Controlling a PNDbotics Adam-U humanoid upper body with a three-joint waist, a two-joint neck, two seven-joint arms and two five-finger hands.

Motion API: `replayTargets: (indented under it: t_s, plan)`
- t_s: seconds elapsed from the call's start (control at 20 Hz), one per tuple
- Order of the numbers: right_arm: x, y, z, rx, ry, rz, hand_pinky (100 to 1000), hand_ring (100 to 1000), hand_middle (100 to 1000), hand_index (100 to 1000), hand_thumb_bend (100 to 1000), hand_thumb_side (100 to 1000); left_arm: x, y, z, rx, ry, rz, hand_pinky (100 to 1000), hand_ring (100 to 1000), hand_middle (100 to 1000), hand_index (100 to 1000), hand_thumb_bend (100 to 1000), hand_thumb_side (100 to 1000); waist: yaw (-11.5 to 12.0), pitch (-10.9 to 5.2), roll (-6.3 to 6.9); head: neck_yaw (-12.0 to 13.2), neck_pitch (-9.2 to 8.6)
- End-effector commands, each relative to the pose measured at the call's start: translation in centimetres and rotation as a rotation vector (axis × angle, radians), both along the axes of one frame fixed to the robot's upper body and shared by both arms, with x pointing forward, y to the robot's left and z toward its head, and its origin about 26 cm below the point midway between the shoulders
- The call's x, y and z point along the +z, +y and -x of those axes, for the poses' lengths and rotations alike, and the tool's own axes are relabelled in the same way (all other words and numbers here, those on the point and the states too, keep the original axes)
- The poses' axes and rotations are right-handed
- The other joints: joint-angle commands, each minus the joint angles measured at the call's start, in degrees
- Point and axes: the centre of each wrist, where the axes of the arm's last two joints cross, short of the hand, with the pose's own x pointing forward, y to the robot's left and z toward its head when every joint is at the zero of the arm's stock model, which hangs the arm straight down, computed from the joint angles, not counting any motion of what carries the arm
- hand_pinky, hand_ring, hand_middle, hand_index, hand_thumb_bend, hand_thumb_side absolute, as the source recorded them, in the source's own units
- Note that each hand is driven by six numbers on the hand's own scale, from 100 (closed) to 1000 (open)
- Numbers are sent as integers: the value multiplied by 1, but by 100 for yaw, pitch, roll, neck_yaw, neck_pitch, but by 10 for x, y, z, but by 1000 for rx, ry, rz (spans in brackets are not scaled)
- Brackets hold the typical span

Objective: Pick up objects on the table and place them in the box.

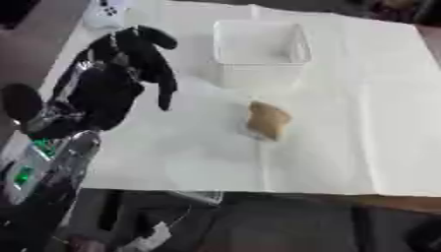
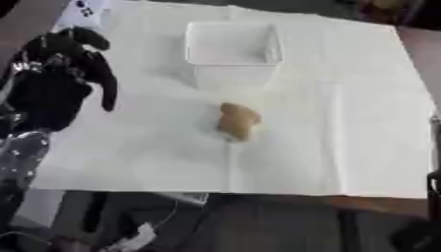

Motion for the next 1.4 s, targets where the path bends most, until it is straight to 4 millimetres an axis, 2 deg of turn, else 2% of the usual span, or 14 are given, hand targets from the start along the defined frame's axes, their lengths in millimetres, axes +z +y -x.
replayTargets:
  t_s: [0.05,0.1,0.35,0.45,0.55,0.6,0.7,0.75,0.8,0.9,1.05,1.1,1.15,1.4]
  plan:
    - [5,-4,3,-9,-13,40,544,651,830,781,100,1000,8,0,2,-8,-26,-20,318,558,759,754,536,850,14,-80,16,-207,-1]
    - [5,-3,3,-8,-1,46,549,656,834,785,100,1000,8,0,2,-8,-28,-18,318,558,759,754,534,844,16,-79,19,-183,1]
    - [7,0,3,48,4,34,560,636,704,523,100,1000,9,0,1,-10,-30,-17,317,558,760,754,533,848,13,-71,22,8,3]
    - [8,-3,3,54,-16,28,549,631,702,521,100,1000,8,0,1,-9,-29,-18,317,558,761,754,532,850,12,-67,18,18,3]
    - [7,-5,3,54,-4,22,547,651,782,692,100,1000,8,0,2,-8,-27,-21,317,559,762,754,530,852,18,-66,14,1,3]
    - [6,-4,3,56,13,28,540,647,785,716,100,1000,8,0,2,-8,-27,-22,317,559,762,754,532,850,25,-69,10,0,3]
    - [5,-2,3,61,38,38,538,646,788,722,100,1000,9,0,1,-8,-30,-18,319,559,761,754,535,845,45,-68,8,28,3]
    - [5,-1,3,72,47,40,536,626,750,655,100,1000,9,0,1,-7,-30,-17,318,559,762,754,534,847,51,-66,7,9,3]
    - [6,1,3,86,47,38,533,631,768,691,100,1000,9,0,1,-7,-29,-16,319,559,761,754,534,846,47,-63,7,-1,3]
    - [8,2,3,116,36,28,539,616,683,474,100,1000,8,0,2,-5,-25,-21,317,559,763,754,529,856,41,-60,11,3,3]
    - [6,2,3,143,25,9,536,619,722,623,100,1000,7,1,2,0,-25,-24,317,559,764,754,527,858,67,-58,22,149,3]
    - [6,1,3,154,32,-10,541,624,729,620,100,1000,7,1,2,3,-25,-23,317,559,764,754,527,858,74,-58,24,181,3]
    - [2,0,3,159,72,-19,485,580,730,737,100,1000,7,1,2,6,-25,-24,318,559,765,754,526,859,86,-56,22,204,-39]
    - [-3,-11,3,7,355,97,418,530,729,815,149,1000,7,2,2,18,-27,-23,319,560,765,754,528,858,173,-55,6,108,-250]
